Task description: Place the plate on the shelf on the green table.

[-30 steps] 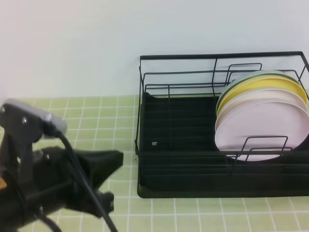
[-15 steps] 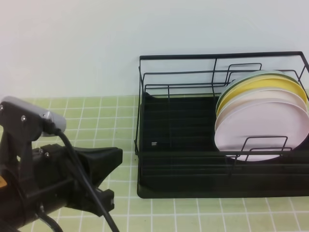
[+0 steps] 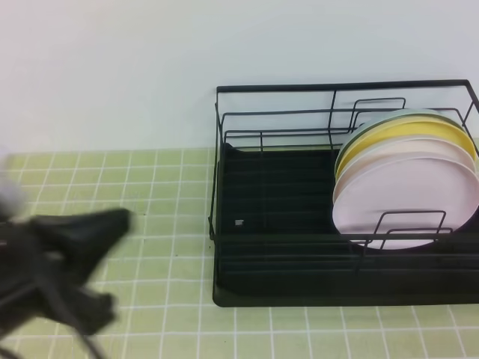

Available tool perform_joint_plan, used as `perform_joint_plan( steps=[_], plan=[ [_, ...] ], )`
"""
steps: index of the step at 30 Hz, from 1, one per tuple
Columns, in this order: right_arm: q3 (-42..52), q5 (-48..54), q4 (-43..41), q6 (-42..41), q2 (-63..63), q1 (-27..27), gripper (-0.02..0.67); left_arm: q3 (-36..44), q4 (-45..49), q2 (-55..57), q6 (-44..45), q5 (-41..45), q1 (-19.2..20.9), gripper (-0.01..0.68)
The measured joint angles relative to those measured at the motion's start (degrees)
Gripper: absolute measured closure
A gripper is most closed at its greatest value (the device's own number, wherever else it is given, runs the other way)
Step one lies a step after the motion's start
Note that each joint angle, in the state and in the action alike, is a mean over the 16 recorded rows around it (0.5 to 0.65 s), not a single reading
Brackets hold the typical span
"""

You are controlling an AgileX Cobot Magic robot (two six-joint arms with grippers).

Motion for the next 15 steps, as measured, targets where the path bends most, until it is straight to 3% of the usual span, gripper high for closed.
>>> perform_joint_plan(
  steps=[9,15],
  plan=[
    [0.0,0.0,0.3,-0.2,0.0,0.0,0.649,12.2,-3.9,-18.4,1.2,-6.0,12.4,0.673],
    [0.0,0.0,0.3,-0.2,0.0,0.0,0.649,20.1,-6.0,-29.8,1.6,-6.7,16.9,0.673]
  ],
)
